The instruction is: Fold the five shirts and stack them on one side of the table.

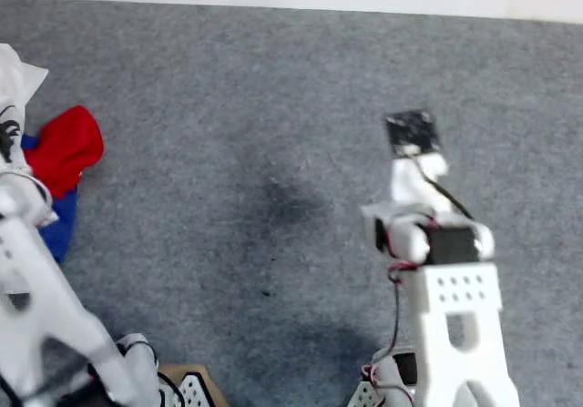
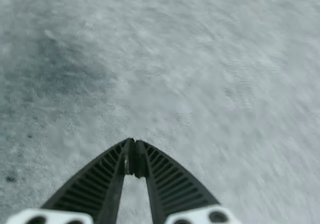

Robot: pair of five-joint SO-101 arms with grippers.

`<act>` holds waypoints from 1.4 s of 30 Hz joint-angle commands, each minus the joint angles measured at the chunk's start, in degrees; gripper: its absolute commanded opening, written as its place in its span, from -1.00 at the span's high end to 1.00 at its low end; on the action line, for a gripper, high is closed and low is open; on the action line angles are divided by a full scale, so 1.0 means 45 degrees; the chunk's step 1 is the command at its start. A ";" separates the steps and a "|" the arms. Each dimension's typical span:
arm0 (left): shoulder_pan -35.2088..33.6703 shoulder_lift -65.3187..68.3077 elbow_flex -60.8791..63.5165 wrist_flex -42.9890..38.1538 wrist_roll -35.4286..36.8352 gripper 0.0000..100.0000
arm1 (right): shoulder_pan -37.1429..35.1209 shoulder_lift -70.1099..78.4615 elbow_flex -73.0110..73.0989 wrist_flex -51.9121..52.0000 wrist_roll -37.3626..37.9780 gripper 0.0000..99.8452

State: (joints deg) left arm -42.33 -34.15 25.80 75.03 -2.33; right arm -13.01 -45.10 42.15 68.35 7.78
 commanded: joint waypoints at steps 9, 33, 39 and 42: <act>-0.0811 0.6085 -0.6203 -0.0684 -0.0098 0.60 | -0.3448 0.4698 -0.0830 -0.4249 -0.0547 0.98; -0.2042 1.8315 -2.0132 -0.0625 0.2911 0.59 | -0.3858 0.7824 -0.1280 -0.6476 -0.0645 0.98; -0.2081 1.9937 -2.2085 -0.0606 0.2950 0.59 | -0.3858 0.7844 -0.1280 -0.6496 -0.0645 0.98; -0.2081 2.0444 -2.2652 -0.0606 0.2950 0.60 | -0.3858 0.7844 -0.1280 -0.6496 -0.0645 0.98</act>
State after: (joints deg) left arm -51.21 56.92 -70.90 72.75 10.42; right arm -29.89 -9.58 38.90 39.87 6.20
